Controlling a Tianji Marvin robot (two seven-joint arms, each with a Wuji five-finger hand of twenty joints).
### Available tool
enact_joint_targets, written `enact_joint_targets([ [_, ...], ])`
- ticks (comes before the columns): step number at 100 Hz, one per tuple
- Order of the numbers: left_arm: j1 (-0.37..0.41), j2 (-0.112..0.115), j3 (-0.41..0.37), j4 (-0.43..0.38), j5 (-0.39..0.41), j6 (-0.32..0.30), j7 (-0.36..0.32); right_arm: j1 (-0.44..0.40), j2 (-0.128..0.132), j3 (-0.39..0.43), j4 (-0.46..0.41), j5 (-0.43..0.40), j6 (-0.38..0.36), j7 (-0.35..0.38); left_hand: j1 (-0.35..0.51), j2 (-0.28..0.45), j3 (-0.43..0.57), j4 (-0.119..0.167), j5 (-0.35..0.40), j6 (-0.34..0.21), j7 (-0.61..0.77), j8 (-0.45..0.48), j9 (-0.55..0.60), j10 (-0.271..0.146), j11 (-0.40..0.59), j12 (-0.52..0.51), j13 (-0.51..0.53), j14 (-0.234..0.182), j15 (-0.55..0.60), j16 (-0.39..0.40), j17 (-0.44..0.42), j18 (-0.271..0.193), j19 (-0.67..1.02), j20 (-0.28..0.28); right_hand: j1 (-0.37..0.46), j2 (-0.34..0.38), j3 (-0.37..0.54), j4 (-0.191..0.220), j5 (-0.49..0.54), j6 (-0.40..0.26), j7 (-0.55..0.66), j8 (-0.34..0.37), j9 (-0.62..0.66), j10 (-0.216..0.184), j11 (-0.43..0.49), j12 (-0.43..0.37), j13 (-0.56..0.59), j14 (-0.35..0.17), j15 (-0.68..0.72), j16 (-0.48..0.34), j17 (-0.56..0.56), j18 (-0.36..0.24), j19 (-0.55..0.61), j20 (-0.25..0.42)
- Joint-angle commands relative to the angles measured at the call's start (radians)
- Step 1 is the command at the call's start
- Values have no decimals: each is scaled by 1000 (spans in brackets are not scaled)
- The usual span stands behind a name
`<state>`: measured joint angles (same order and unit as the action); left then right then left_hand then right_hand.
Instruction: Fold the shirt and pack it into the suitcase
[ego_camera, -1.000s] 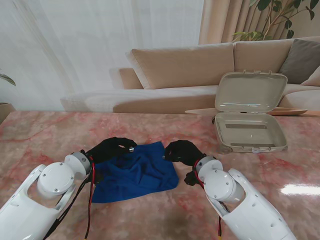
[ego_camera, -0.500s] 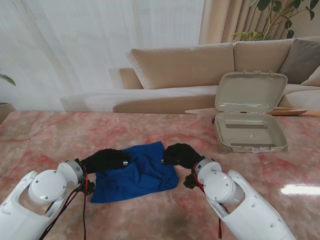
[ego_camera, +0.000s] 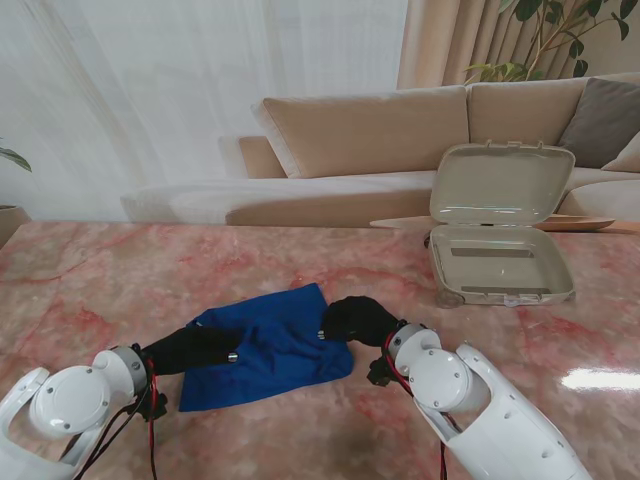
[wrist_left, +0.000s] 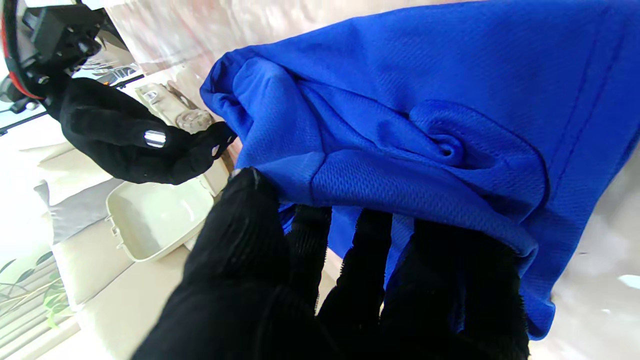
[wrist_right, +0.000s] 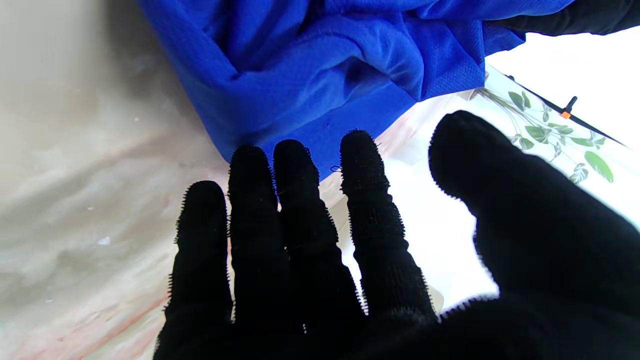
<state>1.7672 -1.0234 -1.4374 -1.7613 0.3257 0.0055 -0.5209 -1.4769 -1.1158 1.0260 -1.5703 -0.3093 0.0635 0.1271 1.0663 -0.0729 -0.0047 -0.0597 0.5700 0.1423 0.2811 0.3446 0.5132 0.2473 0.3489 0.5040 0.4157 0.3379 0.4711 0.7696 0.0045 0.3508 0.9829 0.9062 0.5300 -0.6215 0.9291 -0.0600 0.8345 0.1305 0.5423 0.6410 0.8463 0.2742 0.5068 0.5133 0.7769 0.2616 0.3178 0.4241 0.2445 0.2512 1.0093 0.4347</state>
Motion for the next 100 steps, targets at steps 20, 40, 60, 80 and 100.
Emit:
enact_joint_targets([
  [20,53,-2,-26,17,23,1,36,-21,11,2,18,-1,-14,43,50,-12,-24,8,0,-1,39,31,21,-31,35,11,-12,-7,-16,-9,-21,2,-48,-25,-52,4,-4,31,22,-32,14,6,4,-24,-3,-10,-13,-41,-3,-26,-8,-23,-17,-7],
  [40,48,-10,-15,40,12,-31,78,-19,14,-8,30,8,-34,55,76,-46,-23,2,7,-20,70,50,24,-44,44,11,-12,-14,-28,-22,-18,4,-71,-48,-51,-1,3,24,24,-36,23,4,10,-31,2,-7,-6,-49,1,-25,-3,-26,-12,-4],
  [60,49,-18,-18,33,-34,-27,99,-23,20,-10,33,-4,-69,69,80,-48,-24,-1,6,-23,82,54,22,-47,43,6,-21,-16,-42,-35,-26,4,-88,-66,-51,-5,6,16,23,-43,36,-2,16,-41,9,-6,2,-60,5,-26,-2,-31,-11,-5],
  [80,80,-24,-55,-14,-33,-27,123,-38,32,0,34,-29,-117,89,78,-51,-26,-2,11,-28,87,54,27,-45,37,-1,-23,-17,-64,-55,-27,6,-97,-78,-48,-4,5,11,18,-48,48,-9,18,-47,10,-8,4,-66,4,-30,-5,-34,-13,-6],
  [100,119,-33,-103,-68,-8,-4,161,-61,37,21,17,-43,-132,98,68,-39,-28,-4,14,-26,82,50,34,-42,31,-6,-19,-14,-67,-62,-26,6,-97,-83,-49,2,-3,11,17,-50,58,-18,23,-47,5,-11,6,-61,0,-33,-11,-34,-19,-7],
])
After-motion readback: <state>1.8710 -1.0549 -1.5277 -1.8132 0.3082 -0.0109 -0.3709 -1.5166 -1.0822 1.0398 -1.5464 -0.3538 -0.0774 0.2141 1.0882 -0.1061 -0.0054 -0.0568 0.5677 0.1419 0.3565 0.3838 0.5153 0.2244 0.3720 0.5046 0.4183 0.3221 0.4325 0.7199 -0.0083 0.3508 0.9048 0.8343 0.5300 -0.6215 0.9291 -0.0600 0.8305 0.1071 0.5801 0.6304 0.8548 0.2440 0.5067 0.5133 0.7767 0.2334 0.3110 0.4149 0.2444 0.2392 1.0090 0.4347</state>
